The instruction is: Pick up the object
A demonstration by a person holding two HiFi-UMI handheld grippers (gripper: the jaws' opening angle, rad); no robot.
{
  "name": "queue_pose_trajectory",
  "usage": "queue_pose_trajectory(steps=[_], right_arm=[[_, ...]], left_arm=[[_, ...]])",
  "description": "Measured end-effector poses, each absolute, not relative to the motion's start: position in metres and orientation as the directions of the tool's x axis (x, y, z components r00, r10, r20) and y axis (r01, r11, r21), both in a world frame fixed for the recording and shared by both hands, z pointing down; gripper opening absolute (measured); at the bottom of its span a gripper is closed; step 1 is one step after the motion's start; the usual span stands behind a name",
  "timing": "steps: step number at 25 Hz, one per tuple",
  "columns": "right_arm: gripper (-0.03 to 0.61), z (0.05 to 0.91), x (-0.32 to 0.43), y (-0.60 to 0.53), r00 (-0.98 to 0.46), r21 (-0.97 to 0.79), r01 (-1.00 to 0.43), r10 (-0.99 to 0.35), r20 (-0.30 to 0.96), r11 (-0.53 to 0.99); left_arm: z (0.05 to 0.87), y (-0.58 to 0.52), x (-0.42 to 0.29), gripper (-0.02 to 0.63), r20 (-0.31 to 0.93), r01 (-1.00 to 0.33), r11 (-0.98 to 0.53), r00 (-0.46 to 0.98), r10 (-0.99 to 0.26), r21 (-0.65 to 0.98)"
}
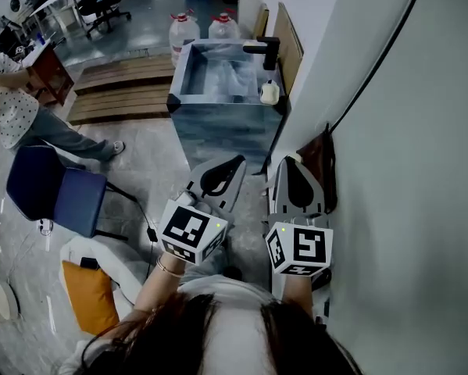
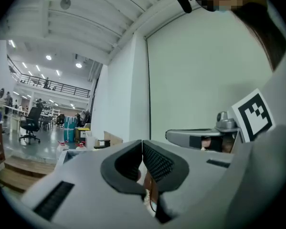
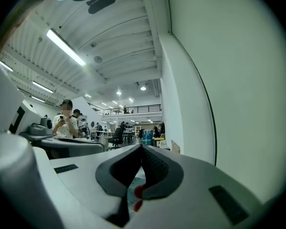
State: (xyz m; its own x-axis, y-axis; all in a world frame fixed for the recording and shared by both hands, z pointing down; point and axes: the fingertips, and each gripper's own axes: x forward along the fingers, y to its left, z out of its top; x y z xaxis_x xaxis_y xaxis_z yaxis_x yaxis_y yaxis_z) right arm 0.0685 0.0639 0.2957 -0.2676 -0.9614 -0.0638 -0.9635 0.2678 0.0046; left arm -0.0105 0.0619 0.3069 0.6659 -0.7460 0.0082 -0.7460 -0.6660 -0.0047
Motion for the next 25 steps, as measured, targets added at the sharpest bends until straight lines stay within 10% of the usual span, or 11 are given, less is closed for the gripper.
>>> queue_pose_trajectory(steps=[25], right_arm=[[0.025,0.300,0.052,-0.068,-0.228,0.010,-0.974,-0.972,-0.058,0.227]], left_arm=[[0.322,-0.069,-0.031,0.009,0.008,-0.697,-0.717,0.717,-0.697,0.019]])
